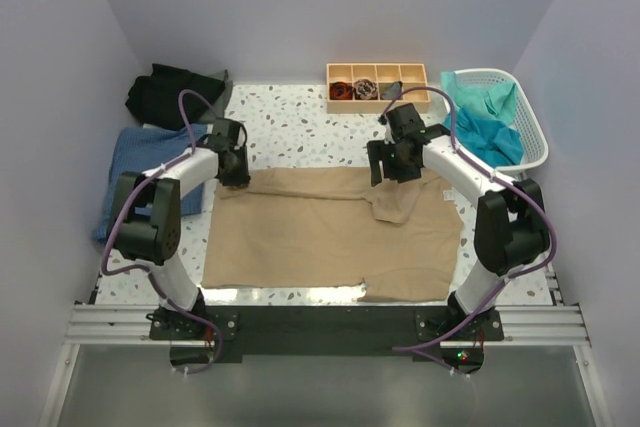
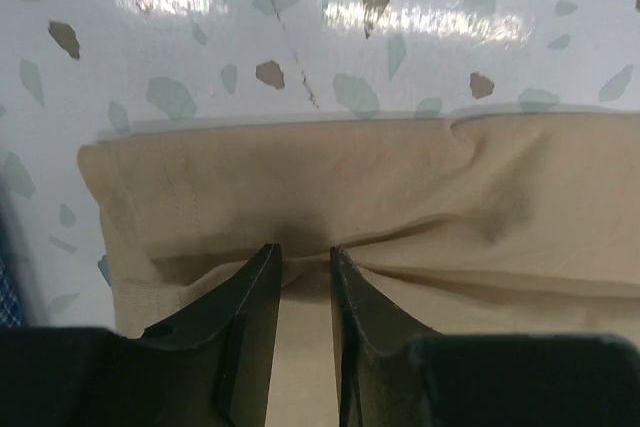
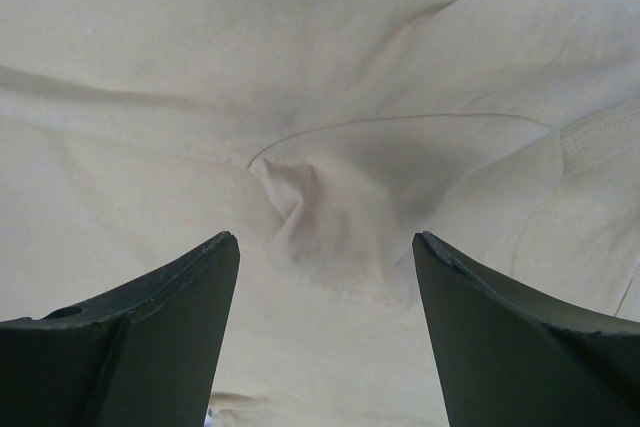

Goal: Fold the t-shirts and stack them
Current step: Fold the tshirt

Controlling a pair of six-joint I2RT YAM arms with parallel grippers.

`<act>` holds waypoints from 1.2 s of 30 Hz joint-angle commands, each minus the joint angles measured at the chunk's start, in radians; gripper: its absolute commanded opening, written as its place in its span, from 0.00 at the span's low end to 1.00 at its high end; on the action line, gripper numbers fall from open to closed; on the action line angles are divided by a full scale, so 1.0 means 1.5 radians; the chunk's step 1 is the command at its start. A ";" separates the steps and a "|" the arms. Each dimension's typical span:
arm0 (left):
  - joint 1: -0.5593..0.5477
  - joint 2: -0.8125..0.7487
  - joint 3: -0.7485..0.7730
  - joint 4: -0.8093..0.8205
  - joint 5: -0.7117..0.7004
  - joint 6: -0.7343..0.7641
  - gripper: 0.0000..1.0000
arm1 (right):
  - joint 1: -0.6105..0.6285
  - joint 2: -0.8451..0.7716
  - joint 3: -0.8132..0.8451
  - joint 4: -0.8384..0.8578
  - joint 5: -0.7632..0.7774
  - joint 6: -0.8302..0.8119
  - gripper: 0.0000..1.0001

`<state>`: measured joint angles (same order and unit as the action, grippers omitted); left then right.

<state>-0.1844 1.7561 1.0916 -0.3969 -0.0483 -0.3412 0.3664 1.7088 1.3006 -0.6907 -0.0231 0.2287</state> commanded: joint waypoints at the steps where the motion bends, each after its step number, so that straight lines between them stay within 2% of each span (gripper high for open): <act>1: -0.011 -0.020 -0.026 0.018 0.000 -0.019 0.30 | -0.001 -0.009 -0.002 0.015 -0.021 -0.010 0.75; 16: -0.058 -0.119 -0.100 -0.039 -0.015 -0.058 0.23 | -0.001 0.017 -0.016 0.027 -0.050 -0.024 0.75; 22: -0.061 -0.201 -0.166 -0.043 -0.005 -0.086 0.22 | 0.000 0.044 0.011 0.003 -0.048 -0.035 0.75; 26: -0.061 -0.243 -0.159 -0.042 -0.037 -0.088 0.22 | -0.001 0.024 0.006 -0.001 -0.034 -0.034 0.75; 28: -0.062 -0.239 -0.136 -0.038 -0.065 -0.082 0.23 | -0.001 0.016 0.006 0.001 -0.027 -0.034 0.76; 30: -0.061 -0.227 -0.103 -0.015 -0.075 -0.075 0.28 | 0.000 0.016 0.008 0.000 -0.026 -0.035 0.76; 36: -0.060 -0.103 -0.034 0.012 -0.078 -0.061 0.26 | 0.000 0.018 0.008 -0.007 -0.023 -0.039 0.76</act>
<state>-0.2749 1.5047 0.9760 -0.4484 -0.1390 -0.4515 0.3664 1.7786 1.2789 -0.6918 -0.0704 0.1883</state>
